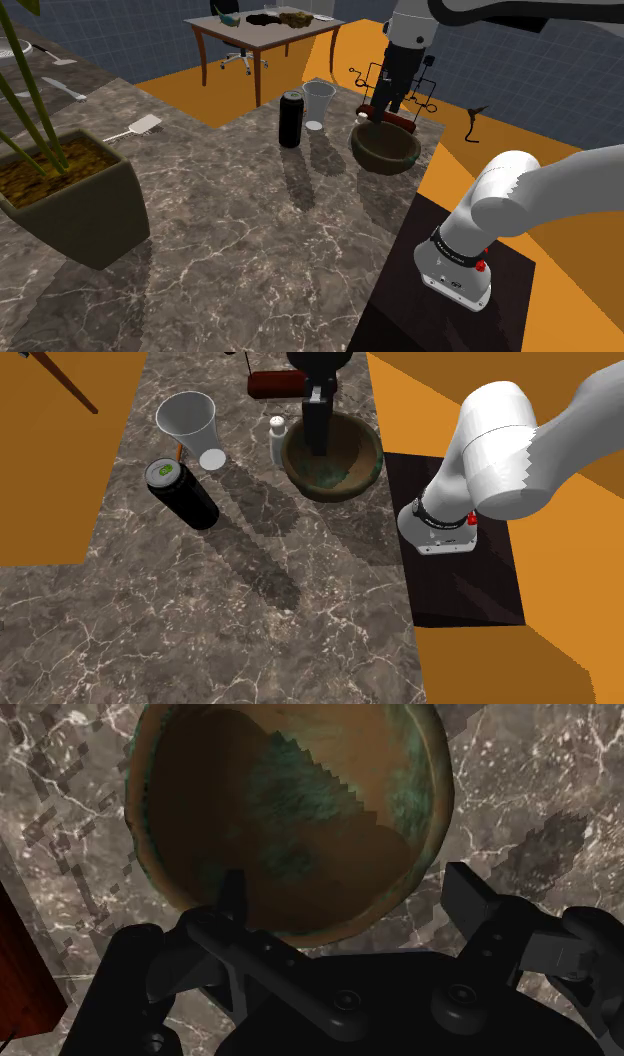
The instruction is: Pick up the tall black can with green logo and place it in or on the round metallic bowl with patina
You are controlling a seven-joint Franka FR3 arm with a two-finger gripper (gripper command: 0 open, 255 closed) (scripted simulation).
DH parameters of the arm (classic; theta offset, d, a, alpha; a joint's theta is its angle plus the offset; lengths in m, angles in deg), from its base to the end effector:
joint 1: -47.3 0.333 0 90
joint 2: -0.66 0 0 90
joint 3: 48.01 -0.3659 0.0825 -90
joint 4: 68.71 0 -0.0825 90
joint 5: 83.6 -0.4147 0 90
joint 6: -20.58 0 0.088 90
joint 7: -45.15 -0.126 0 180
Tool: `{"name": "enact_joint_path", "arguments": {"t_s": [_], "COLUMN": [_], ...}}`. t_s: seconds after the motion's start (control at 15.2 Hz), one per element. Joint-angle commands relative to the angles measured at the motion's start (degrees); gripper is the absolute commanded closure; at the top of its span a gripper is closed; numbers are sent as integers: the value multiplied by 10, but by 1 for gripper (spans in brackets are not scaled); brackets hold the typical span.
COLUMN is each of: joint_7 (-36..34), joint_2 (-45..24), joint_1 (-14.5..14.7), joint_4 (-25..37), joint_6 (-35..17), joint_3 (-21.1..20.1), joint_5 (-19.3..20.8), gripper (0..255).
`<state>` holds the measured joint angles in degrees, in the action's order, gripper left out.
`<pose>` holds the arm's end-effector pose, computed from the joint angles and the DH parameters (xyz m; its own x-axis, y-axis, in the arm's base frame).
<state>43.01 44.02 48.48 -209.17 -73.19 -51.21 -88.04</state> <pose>0.3096 0.0368 0.5550 0.9980 0.0164 -0.0602 0.0143 -0.9992 -0.0363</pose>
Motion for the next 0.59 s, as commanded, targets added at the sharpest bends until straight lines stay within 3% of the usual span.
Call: {"name": "enact_joint_path", "arguments": {"t_s": [0.0,0.53], "joint_7": [0,-36], "joint_2": [0,-174], "joint_1": [0,7], "joint_4": [0,124], "joint_6": [0,-67], "joint_3": [0,-41], "joint_5": [0,-4], "gripper": [0,0]}}
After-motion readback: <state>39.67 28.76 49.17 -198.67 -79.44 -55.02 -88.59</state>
